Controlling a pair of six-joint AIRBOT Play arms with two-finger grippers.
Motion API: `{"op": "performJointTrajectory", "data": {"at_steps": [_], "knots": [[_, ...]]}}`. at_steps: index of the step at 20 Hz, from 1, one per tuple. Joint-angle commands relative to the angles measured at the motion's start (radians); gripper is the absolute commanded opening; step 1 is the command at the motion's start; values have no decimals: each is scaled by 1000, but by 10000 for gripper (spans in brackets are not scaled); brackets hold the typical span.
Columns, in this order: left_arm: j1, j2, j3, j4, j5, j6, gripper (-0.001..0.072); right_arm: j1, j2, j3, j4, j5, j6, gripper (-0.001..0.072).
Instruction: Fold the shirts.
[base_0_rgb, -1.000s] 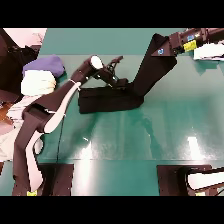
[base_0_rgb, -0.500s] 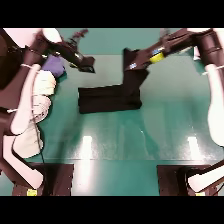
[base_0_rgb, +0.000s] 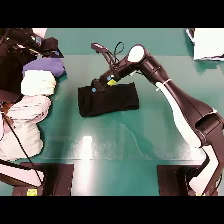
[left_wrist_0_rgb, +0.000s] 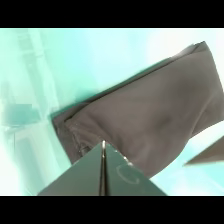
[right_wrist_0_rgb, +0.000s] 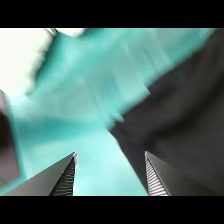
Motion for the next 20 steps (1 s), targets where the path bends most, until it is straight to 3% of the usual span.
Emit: {"op": "performJointTrajectory", "data": {"at_steps": [1, 6, 7, 8, 12, 14, 20], "knots": [[11, 17, -5, -2, -11, 2, 30, -84, 59, -68, -220, 98, 38, 499], [-16, 17, -41, -10, -7, 4, 30, -370, 187, -375, -222, 79, 80, 512], [-18, 17, -47, -11, -5, 5, 30, -418, 193, -428, -190, 77, 94, 582], [-24, 17, -51, -9, 1, 5, 30, -468, 192, -476, -127, 78, 95, 698], [-26, 17, -51, -13, 29, 5, 30, -578, 192, -655, 74, -87, 90, 694], [-26, 17, -51, -13, 30, 5, 30, -573, 188, -706, 155, -148, 30, 692], [-26, 17, -51, -13, 32, 5, 30, -456, 16, -579, 271, -86, -2, 692]]}}
